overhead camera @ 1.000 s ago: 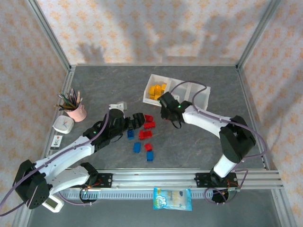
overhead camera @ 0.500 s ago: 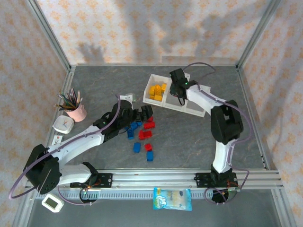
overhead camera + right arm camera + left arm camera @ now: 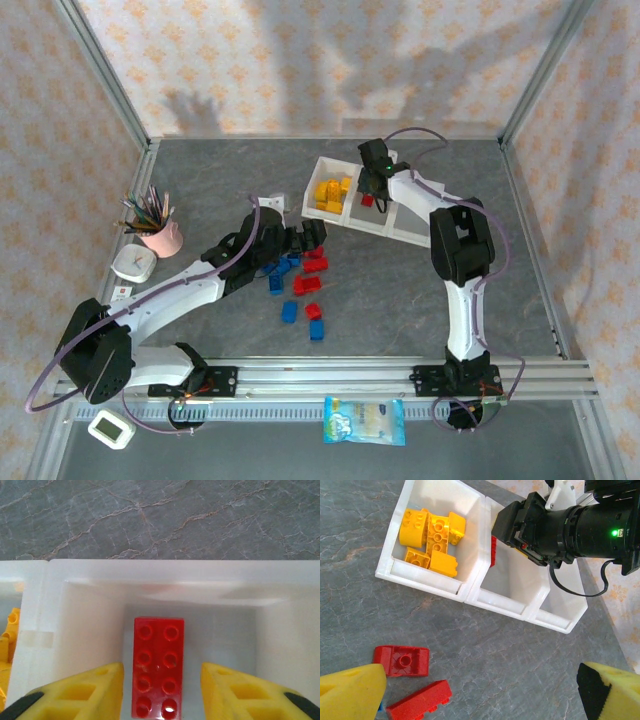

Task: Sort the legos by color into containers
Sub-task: Place the lego in the container, then pick up the lego from the center of the table.

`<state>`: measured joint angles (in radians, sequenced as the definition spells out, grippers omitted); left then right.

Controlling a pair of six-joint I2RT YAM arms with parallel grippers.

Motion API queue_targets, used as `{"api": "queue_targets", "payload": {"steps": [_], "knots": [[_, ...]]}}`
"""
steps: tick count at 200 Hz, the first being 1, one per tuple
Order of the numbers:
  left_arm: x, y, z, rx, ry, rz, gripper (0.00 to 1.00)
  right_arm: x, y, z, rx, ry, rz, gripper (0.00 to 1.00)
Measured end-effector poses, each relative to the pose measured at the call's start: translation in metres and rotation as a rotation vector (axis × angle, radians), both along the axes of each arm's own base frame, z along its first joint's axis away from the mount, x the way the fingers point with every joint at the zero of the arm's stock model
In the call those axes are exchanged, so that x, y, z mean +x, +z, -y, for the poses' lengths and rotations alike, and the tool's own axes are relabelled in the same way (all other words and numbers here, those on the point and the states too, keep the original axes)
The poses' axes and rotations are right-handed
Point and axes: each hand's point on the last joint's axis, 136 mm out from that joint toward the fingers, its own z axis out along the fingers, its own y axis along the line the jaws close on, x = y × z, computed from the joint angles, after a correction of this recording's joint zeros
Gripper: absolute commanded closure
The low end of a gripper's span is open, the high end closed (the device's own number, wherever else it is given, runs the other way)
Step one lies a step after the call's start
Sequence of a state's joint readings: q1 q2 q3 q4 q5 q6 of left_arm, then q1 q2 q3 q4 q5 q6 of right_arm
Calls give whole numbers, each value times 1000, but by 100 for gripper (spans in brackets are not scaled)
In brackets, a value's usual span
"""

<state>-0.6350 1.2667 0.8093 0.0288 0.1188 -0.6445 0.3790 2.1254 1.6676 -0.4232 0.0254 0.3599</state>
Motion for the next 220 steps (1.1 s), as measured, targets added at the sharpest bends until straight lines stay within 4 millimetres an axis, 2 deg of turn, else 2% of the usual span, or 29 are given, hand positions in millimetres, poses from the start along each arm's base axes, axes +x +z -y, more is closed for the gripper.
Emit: {"api": "queue_targets", "payload": {"steps": [29, 49, 78, 101, 130, 182, 220], "knots": [[0, 0, 0, 1, -1, 1, 1, -2, 6, -1, 11, 10, 6, 54], [0, 4, 0, 1, -4, 12, 1, -10, 22, -2, 30, 20, 24, 53], [-4, 21, -5, -16, -1, 50, 1, -35, 48, -3, 48, 40, 56, 50], [-10, 37, -12, -32, 12, 87, 1, -60, 61, -14, 60, 76, 74, 47], [-20, 41, -25, -34, 33, 103, 1, -99, 54, -38, 57, 154, 49, 43], [-35, 22, -54, 6, 107, 70, 1, -160, 22, -86, 32, 301, -30, 36], [-42, 5, -67, 19, 145, 28, 1, -188, 14, -119, 48, 391, -48, 31]]}}
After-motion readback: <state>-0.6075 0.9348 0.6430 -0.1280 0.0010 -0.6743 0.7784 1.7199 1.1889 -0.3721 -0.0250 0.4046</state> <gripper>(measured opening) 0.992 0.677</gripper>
